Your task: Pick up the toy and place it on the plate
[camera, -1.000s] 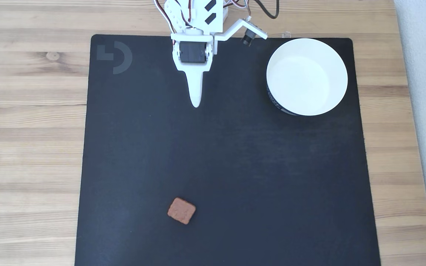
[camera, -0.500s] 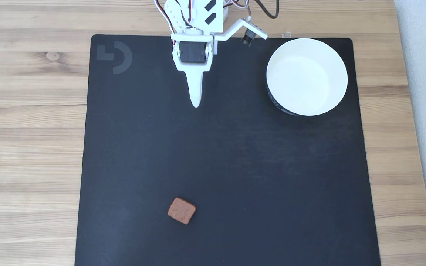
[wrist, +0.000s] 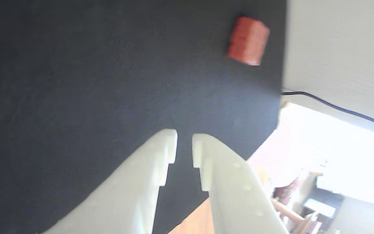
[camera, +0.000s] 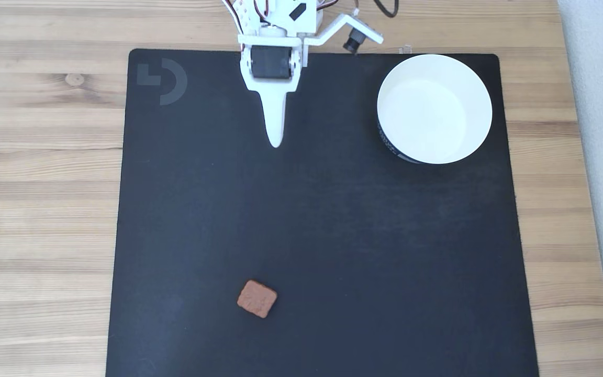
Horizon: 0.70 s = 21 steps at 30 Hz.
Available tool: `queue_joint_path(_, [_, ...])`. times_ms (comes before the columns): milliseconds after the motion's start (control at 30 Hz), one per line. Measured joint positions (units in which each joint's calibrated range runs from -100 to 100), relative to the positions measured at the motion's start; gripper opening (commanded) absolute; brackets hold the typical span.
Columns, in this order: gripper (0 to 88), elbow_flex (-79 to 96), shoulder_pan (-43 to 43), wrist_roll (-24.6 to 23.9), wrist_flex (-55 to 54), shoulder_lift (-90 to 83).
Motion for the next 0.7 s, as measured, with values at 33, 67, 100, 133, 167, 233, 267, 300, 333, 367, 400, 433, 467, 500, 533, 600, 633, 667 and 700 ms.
queue_joint_path(33, [2.3, -3.02, 0.25, 0.00, 0.00, 3.66])
queue_joint_path(67, [2.3, -5.10, 0.33, 0.00, 0.00, 6.49])
queue_joint_path(100, [2.3, -9.26, 0.25, 0.00, 0.00, 13.16])
queue_joint_path(133, [2.3, -10.77, 0.25, 0.00, -0.17, 15.65])
queue_joint_path(167, [2.3, -12.47, 0.17, 0.00, -0.68, 17.65])
queue_joint_path(233, [2.3, -20.03, 0.00, 0.00, -1.60, 25.65])
queue_joint_path(267, [2.3, -21.73, 0.00, 0.00, -1.86, 28.23])
queue_joint_path(300, [2.3, -23.90, 0.00, 0.00, -1.86, 31.72])
queue_joint_path(333, [2.3, -26.92, 0.00, 0.00, -1.86, 35.22])
queue_joint_path(367, [2.3, -30.14, 0.00, 0.00, -1.86, 38.88])
queue_joint_path(400, [2.3, -36.18, 0.00, 0.00, -1.86, 45.55])
queue_joint_path(433, [2.3, -37.79, 0.00, -0.05, -1.86, 47.88])
queue_joint_path(467, [2.3, -39.68, 0.08, -0.05, -1.86, 50.21])
queue_joint_path(500, [2.3, -42.89, 0.17, -0.05, -1.86, 53.21])
queue_joint_path(533, [2.3, -46.48, 0.25, -0.05, -1.86, 56.70])
queue_joint_path(600, [2.3, -53.85, 0.83, -0.05, -1.86, 65.03])
queue_joint_path(633, [2.3, -55.46, 1.25, -0.62, -1.86, 66.78])
queue_joint_path(667, [2.3, -58.76, 1.58, -1.39, -1.86, 69.53])
queue_joint_path(700, [2.3, -62.45, 1.83, -1.85, -1.86, 72.86])
